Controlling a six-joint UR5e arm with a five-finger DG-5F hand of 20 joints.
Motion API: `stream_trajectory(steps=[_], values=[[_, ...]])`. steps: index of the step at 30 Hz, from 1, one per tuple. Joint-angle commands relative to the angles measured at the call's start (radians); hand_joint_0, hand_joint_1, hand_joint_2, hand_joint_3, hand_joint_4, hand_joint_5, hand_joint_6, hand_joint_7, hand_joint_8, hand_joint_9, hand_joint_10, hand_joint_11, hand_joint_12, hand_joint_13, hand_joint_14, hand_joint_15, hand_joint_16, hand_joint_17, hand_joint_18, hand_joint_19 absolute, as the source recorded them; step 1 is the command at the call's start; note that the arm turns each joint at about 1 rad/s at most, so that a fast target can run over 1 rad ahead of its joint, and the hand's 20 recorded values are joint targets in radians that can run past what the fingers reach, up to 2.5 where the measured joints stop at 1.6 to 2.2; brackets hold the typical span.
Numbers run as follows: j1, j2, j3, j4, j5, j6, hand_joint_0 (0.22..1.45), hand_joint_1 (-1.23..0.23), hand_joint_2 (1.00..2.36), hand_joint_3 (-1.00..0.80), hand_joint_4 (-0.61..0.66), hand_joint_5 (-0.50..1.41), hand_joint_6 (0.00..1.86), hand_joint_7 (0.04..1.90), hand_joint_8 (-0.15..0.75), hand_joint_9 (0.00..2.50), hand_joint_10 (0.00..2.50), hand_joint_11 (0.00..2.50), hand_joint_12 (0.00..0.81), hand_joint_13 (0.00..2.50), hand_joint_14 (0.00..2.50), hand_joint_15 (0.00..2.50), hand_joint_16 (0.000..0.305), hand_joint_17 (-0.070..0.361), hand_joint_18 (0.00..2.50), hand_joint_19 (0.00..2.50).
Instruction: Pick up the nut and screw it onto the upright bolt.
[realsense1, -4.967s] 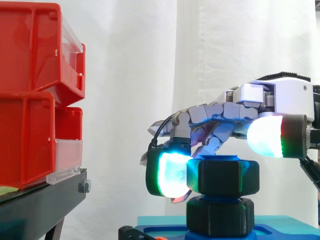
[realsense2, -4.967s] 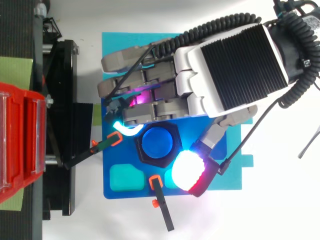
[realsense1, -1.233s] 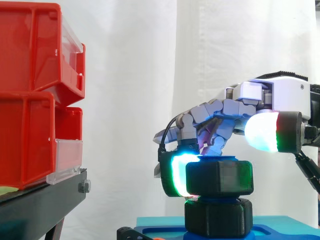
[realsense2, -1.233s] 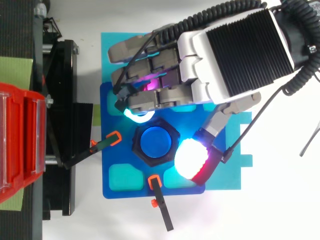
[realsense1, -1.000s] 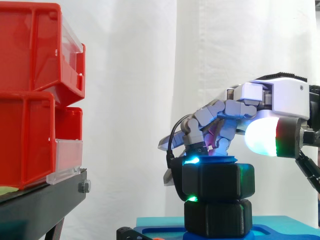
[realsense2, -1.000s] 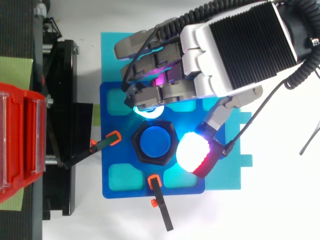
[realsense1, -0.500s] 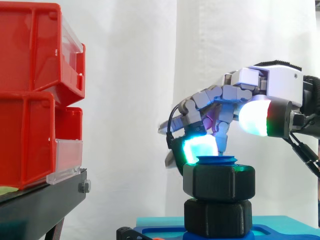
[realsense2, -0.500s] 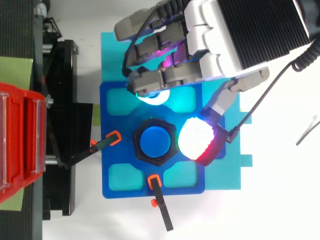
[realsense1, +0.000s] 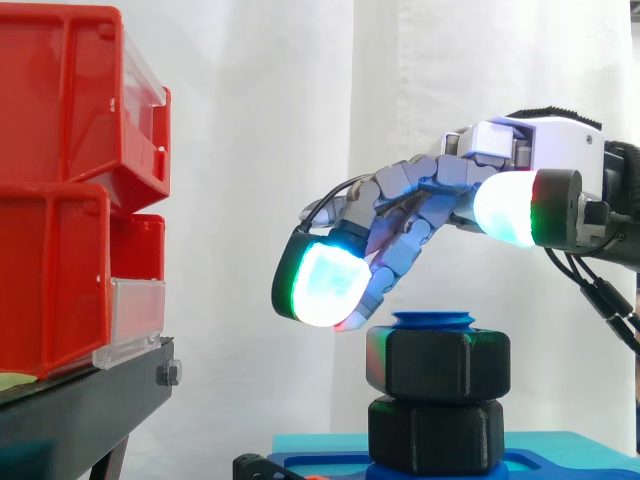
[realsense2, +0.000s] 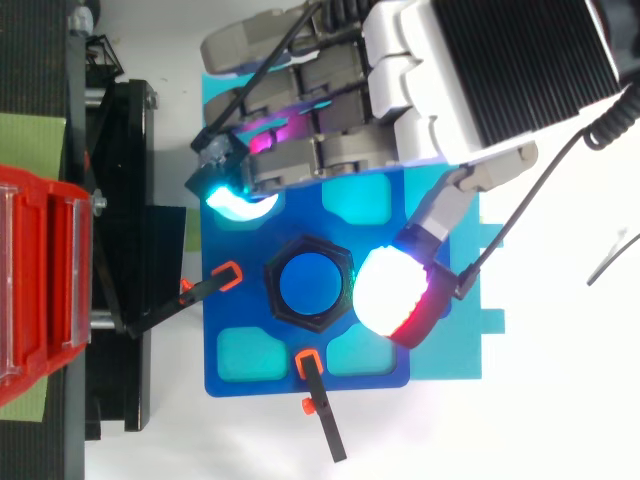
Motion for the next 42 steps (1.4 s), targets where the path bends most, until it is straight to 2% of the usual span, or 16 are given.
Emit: stream_trajectory(steps=[1,3,8,13,15,22,25,33,37,42], values=[[0.016,-0.005,-0.003,0.001,0.024,-0.001,0.52,-0.07,1.00,-0.50,0.22,-0.10,0.50,0.67,0.211,0.82,0.00,0.00,0.250,0.49,0.00,0.00,0.026,0.059,0.18,0.00],[0.030,-0.005,-0.004,-0.010,0.045,-0.001,0.52,-0.06,1.00,-0.50,0.21,-0.11,0.50,0.66,0.205,0.73,0.00,0.00,0.259,0.42,0.00,0.00,0.028,0.062,0.10,0.00],[0.057,-0.003,-0.042,-0.006,0.081,0.001,0.52,-0.04,1.00,-0.50,0.20,-0.12,0.50,0.64,0.198,0.61,0.00,0.00,0.278,0.30,0.00,0.00,0.030,0.069,0.00,0.00],[0.068,-0.005,-0.046,0.001,0.084,0.002,0.51,-0.01,1.00,-0.50,0.20,-0.12,0.50,0.64,0.199,0.54,0.00,0.00,0.290,0.25,0.00,0.00,0.032,0.073,0.00,0.00],[0.070,-0.005,-0.047,-0.001,0.084,0.002,0.51,-0.01,1.00,-0.50,0.20,-0.12,0.50,0.67,0.202,0.54,0.00,0.00,0.293,0.25,0.00,0.00,0.032,0.073,0.00,0.00],[0.071,-0.005,-0.047,0.001,0.082,0.002,0.52,-0.02,1.00,-0.50,0.24,-0.06,0.50,1.11,0.226,0.56,0.00,0.00,0.297,0.27,0.00,0.00,0.033,0.074,0.00,0.00],[0.071,-0.005,-0.047,-0.002,0.081,0.002,0.52,-0.03,1.00,-0.50,0.21,-0.06,0.50,1.21,0.231,0.57,0.00,0.00,0.296,0.28,0.00,0.00,0.032,0.073,0.00,0.00],[0.063,-0.005,-0.047,-0.009,0.056,-0.001,0.53,-0.05,1.00,-0.50,0.19,-0.04,0.50,1.39,0.240,0.60,0.00,0.00,0.291,0.33,0.00,0.00,0.031,0.069,0.00,0.00],[0.060,-0.005,-0.047,-0.007,0.055,-0.001,0.53,-0.07,1.00,-0.50,0.18,-0.02,0.50,1.48,0.250,0.66,0.00,0.00,0.281,0.37,0.00,0.00,0.029,0.065,0.00,0.00],[0.054,-0.005,-0.047,-0.006,0.048,-0.001,0.54,-0.09,1.00,-0.50,0.17,-0.01,0.51,1.52,0.258,0.73,0.00,0.00,0.275,0.43,0.00,0.00,0.027,0.061,0.06,0.00]])
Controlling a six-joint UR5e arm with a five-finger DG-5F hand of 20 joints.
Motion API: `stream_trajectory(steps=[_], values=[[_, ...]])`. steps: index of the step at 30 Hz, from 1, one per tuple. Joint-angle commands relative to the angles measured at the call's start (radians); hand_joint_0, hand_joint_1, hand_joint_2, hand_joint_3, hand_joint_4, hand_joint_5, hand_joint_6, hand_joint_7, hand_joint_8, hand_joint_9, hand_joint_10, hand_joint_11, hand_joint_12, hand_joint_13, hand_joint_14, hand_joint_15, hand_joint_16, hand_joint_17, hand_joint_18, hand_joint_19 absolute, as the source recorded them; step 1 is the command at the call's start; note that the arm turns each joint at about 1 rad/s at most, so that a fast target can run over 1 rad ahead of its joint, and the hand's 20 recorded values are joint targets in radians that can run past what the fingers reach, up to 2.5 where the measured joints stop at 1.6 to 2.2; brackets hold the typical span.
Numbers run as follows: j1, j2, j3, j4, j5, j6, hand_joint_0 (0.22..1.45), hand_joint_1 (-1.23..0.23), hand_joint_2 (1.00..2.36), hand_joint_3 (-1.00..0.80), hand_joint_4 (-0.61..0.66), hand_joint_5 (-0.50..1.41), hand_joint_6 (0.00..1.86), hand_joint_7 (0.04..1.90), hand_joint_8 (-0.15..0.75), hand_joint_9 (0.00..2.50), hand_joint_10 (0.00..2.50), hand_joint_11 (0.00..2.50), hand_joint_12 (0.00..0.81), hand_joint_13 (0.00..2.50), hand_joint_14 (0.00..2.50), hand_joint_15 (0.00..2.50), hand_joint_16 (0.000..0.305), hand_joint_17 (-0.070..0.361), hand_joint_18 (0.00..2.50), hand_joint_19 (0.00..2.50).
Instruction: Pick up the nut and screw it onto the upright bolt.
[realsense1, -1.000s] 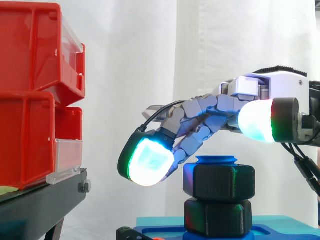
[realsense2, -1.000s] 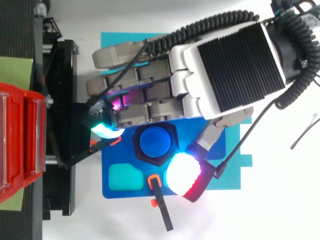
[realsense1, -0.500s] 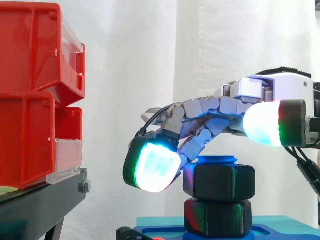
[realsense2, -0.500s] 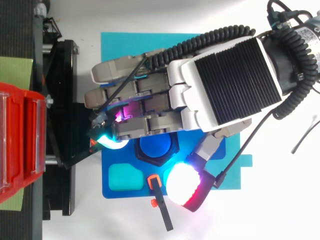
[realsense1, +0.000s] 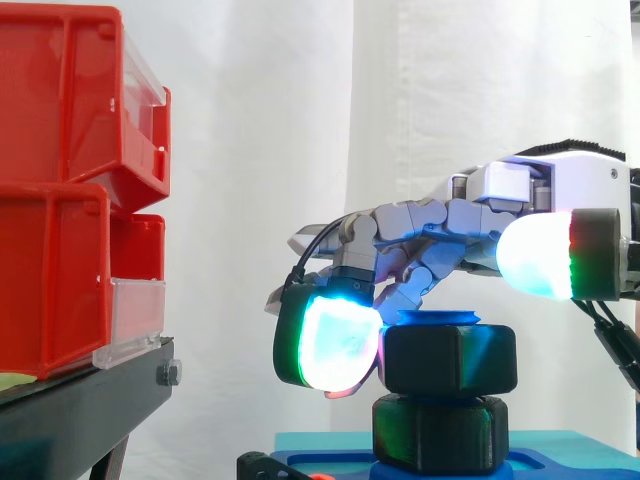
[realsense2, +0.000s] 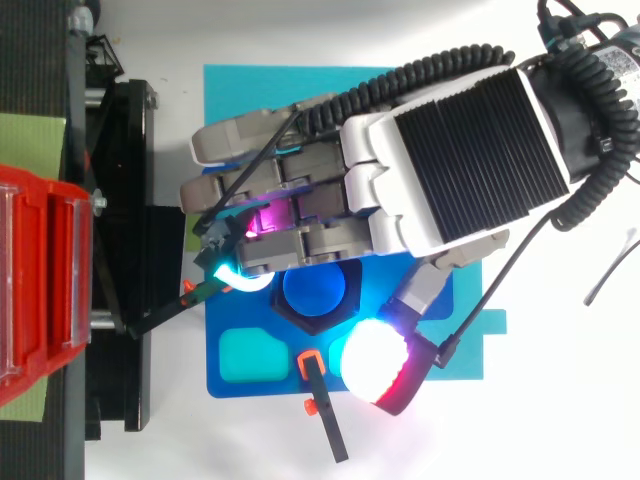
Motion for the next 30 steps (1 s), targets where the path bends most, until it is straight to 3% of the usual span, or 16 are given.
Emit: stream_trajectory(steps=[1,15,20,30], values=[[-0.006,0.000,0.000,0.004,-0.008,0.002,0.54,-0.09,1.00,-0.50,0.17,-0.01,0.51,1.51,0.257,0.75,0.00,0.00,0.272,0.44,0.00,0.00,0.027,0.060,0.06,0.00],[-0.032,0.000,0.000,0.013,-0.042,0.000,0.55,-0.14,1.00,-0.50,0.16,-0.01,0.58,1.44,0.262,0.83,0.00,0.00,0.253,0.54,0.00,0.00,0.024,0.053,0.18,0.00],[-0.037,0.000,-0.001,0.013,-0.044,0.002,0.55,-0.16,1.00,-0.50,0.13,0.00,0.64,1.31,0.252,0.88,0.00,0.00,0.240,0.56,0.00,0.00,0.022,0.049,0.20,0.00],[-0.047,0.002,0.008,0.008,-0.044,0.002,0.55,-0.22,1.00,-0.50,0.11,0.02,0.66,1.25,0.257,0.97,0.00,0.00,0.208,0.64,0.00,0.00,0.017,0.038,0.28,0.00]])
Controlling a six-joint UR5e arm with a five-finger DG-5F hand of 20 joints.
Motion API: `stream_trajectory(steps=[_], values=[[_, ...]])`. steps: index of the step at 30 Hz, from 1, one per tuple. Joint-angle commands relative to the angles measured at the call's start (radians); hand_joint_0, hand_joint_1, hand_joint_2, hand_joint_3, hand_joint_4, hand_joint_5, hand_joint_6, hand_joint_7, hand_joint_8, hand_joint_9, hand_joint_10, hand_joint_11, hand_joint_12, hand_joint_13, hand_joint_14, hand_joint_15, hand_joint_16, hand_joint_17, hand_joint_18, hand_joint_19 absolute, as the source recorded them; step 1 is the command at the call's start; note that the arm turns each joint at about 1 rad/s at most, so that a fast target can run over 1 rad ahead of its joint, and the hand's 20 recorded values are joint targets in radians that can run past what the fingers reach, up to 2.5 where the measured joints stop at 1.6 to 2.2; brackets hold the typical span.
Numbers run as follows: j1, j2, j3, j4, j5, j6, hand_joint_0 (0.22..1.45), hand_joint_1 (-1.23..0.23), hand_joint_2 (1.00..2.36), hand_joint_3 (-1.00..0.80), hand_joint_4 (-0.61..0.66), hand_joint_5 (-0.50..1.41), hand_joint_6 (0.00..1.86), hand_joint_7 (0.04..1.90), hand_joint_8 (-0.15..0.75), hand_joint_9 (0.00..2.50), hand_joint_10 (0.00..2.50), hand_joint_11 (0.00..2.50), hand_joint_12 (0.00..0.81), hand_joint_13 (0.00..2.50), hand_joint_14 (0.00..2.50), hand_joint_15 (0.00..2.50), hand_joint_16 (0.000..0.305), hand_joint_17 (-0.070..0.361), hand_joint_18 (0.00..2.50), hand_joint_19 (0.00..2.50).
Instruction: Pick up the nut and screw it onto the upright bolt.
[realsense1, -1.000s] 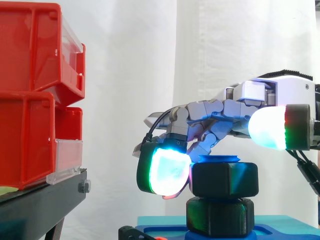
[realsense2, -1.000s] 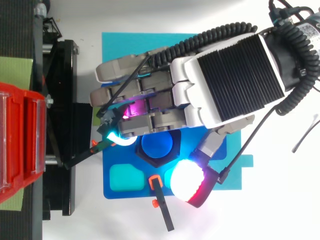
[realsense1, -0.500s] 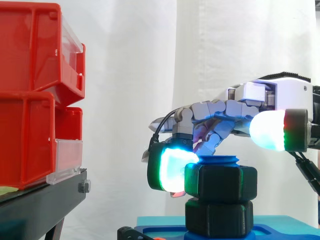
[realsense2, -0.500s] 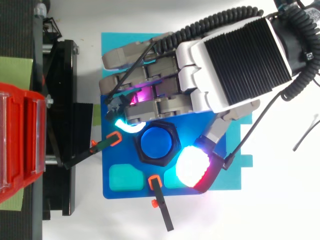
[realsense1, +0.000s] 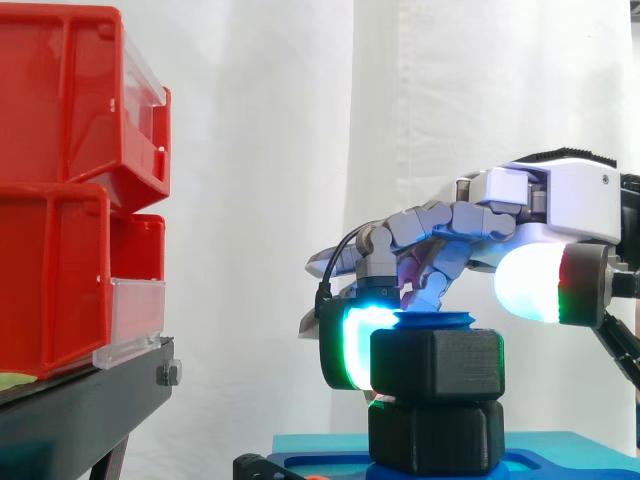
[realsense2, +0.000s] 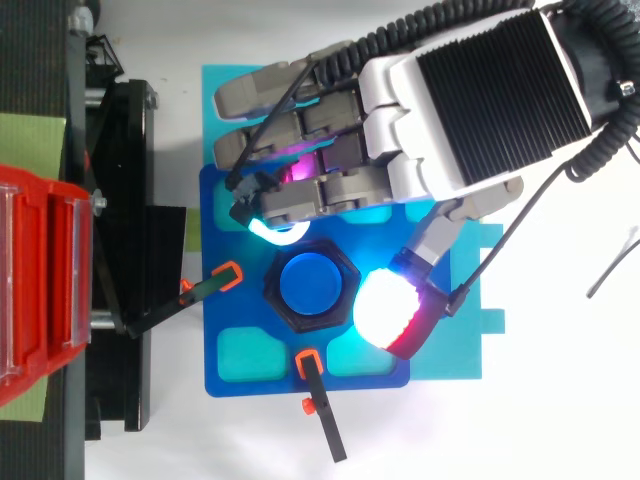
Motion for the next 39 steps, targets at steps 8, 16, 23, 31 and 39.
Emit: stream_trajectory(steps=[8,16,23,31,39], values=[[-0.012,0.000,0.037,-0.023,-0.018,0.000,0.54,-0.12,1.00,-0.50,0.07,0.03,0.69,1.20,0.250,1.08,0.00,0.00,0.190,0.69,0.00,0.00,0.015,0.035,0.34,0.00],[-0.021,0.000,0.083,-0.071,-0.032,-0.001,0.54,-0.08,1.00,-0.50,0.14,0.04,0.52,1.47,0.246,1.11,0.00,0.00,0.207,0.63,0.00,0.00,0.017,0.039,0.25,0.00],[-0.032,-0.001,0.151,-0.052,-0.054,0.008,0.53,-0.05,1.00,-0.50,0.26,-0.05,0.50,0.94,0.217,0.87,0.00,0.00,0.245,0.41,0.00,0.00,0.023,0.051,0.02,0.00],[-0.024,-0.001,0.148,-0.063,-0.043,0.025,0.53,-0.04,1.00,-0.50,0.21,-0.08,0.50,0.72,0.203,0.77,0.00,0.00,0.262,0.35,0.00,0.00,0.027,0.061,0.00,0.00],[0.000,-0.001,0.069,0.008,0.014,0.035,0.52,-0.03,1.00,-0.50,0.22,-0.09,0.50,0.72,0.200,0.75,0.00,0.00,0.267,0.34,0.00,0.00,0.028,0.062,0.00,0.00]])
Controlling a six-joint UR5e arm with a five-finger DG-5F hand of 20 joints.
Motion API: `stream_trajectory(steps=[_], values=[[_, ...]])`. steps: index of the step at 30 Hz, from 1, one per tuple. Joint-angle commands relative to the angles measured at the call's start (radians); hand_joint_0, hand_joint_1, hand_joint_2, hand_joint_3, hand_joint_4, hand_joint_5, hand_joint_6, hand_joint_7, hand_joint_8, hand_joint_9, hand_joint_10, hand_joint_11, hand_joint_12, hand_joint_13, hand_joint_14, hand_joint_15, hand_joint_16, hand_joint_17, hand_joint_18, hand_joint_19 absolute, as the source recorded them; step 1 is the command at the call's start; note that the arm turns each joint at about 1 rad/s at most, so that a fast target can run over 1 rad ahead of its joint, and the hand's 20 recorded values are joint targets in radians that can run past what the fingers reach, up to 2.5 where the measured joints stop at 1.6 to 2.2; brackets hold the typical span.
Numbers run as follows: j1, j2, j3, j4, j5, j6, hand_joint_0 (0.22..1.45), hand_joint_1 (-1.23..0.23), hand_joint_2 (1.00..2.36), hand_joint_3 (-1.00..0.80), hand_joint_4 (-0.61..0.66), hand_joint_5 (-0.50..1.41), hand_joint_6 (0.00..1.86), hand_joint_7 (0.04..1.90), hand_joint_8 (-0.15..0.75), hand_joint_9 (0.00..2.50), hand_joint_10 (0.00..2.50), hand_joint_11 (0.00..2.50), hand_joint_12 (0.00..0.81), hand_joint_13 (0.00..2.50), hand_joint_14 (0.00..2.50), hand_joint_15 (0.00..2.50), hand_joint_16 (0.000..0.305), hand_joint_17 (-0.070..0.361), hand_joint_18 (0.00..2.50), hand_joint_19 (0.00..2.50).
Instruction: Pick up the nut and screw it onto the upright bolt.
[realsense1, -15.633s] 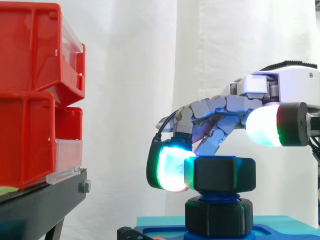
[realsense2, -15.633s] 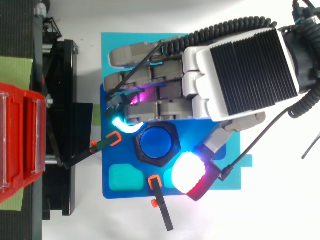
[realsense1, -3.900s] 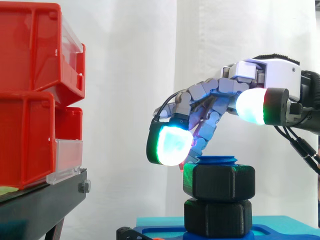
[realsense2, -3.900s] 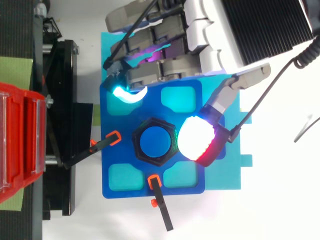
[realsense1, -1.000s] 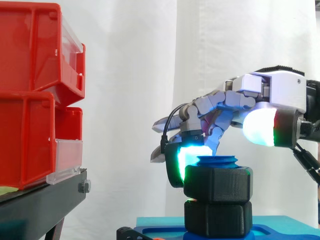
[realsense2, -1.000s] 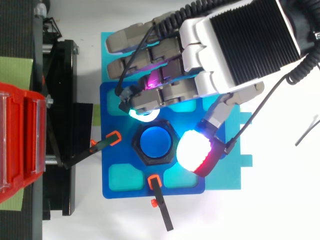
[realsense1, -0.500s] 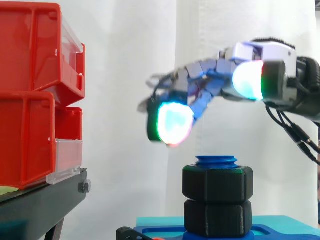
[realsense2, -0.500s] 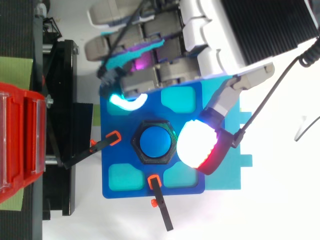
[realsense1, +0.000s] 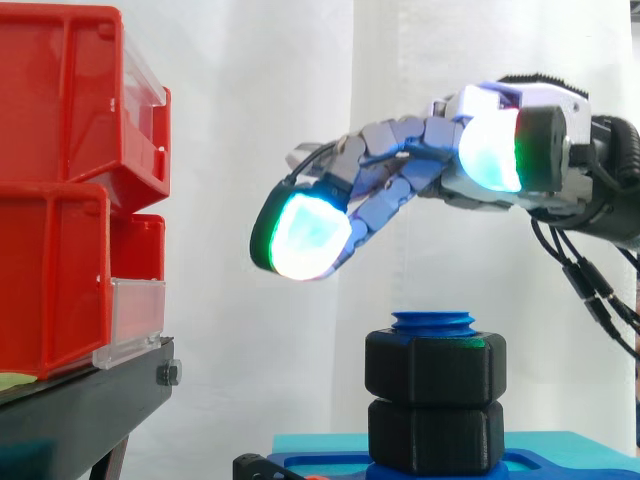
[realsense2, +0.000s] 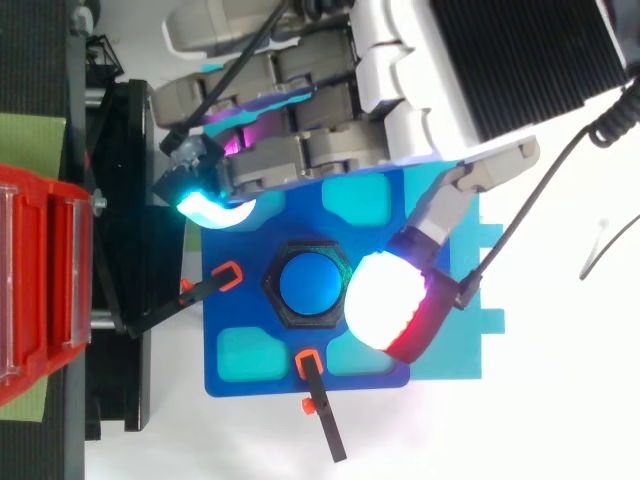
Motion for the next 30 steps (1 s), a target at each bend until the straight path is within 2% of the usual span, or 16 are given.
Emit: stream_trajectory(steps=[1,11,16,17,21,30], values=[[0.014,0.000,-0.021,0.031,0.020,0.013,0.53,-0.03,1.00,-0.50,0.21,-0.09,0.50,0.72,0.199,0.75,0.00,0.00,0.267,0.34,0.00,0.00,0.028,0.062,0.00,0.00],[0.042,0.000,-0.022,-0.012,0.021,0.018,0.52,-0.03,1.00,-0.50,0.22,-0.08,0.50,0.75,0.209,0.75,0.00,0.00,0.271,0.34,0.00,0.00,0.028,0.063,0.00,0.00],[0.048,0.000,-0.022,-0.024,0.024,0.018,0.52,-0.03,1.00,-0.50,0.22,-0.08,0.50,0.75,0.210,0.75,0.00,0.00,0.272,0.34,0.00,0.00,0.028,0.063,0.00,0.00],[0.051,0.000,-0.035,-0.024,0.029,0.018,0.52,-0.04,1.00,-0.50,0.22,-0.08,0.50,0.76,0.214,0.75,0.00,0.00,0.273,0.34,0.00,0.00,0.028,0.064,0.00,0.00],[0.051,0.000,-0.048,-0.013,0.033,0.018,0.52,-0.04,1.00,-0.50,0.23,-0.08,0.50,0.78,0.215,0.75,0.00,0.00,0.275,0.35,0.00,0.00,0.028,0.064,0.00,0.00],[0.046,0.000,-0.048,-0.018,0.033,0.018,0.52,-0.07,1.00,-0.50,0.23,-0.07,0.50,0.76,0.203,0.75,0.00,0.00,0.277,0.35,0.00,0.00,0.029,0.064,0.00,0.00]])
